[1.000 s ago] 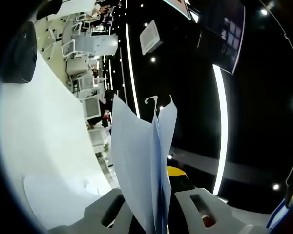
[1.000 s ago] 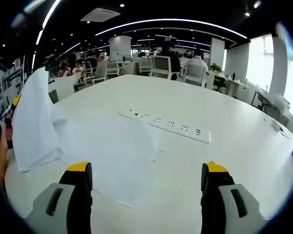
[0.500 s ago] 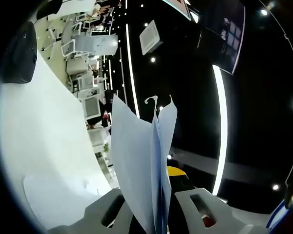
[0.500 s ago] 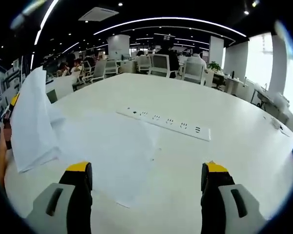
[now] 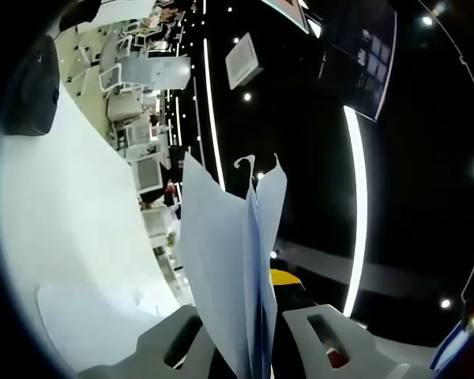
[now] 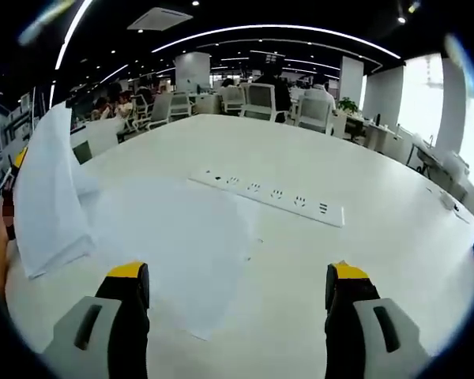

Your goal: Organize the stack of printing papers by aligning and flattening the scattered papers on the table

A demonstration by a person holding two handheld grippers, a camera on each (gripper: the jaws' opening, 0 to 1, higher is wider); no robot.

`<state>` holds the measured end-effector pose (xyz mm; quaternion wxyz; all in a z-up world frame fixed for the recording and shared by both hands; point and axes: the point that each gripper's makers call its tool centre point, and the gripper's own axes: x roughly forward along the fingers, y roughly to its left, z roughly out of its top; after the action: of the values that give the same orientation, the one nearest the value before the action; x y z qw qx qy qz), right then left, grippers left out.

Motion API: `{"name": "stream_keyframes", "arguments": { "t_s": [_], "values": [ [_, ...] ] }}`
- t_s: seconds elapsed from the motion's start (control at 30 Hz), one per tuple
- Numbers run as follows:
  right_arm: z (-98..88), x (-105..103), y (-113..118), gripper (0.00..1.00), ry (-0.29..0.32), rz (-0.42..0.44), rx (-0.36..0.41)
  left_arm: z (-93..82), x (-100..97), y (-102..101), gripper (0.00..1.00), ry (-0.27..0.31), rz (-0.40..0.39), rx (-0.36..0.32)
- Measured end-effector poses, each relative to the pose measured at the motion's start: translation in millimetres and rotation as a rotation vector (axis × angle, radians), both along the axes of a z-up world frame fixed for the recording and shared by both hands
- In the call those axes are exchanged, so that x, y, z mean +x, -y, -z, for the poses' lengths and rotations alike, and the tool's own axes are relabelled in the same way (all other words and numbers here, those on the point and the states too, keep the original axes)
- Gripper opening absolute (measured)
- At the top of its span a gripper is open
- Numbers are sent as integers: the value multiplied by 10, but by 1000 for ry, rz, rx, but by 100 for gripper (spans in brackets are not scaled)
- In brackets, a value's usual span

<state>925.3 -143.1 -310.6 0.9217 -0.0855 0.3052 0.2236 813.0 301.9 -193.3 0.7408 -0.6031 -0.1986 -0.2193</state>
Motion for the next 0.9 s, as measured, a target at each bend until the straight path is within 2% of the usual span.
{"name": "stream_keyframes", "arguments": {
  "t_s": [0.37, 0.9],
  "values": [
    [131, 63, -58, 87, -18, -10, -24, -1, -8, -6, 6, 1, -1, 1],
    [318, 131, -162, 88, -36, -68, -77, -1, -3, -51, 6, 2, -8, -5]
  ]
}}
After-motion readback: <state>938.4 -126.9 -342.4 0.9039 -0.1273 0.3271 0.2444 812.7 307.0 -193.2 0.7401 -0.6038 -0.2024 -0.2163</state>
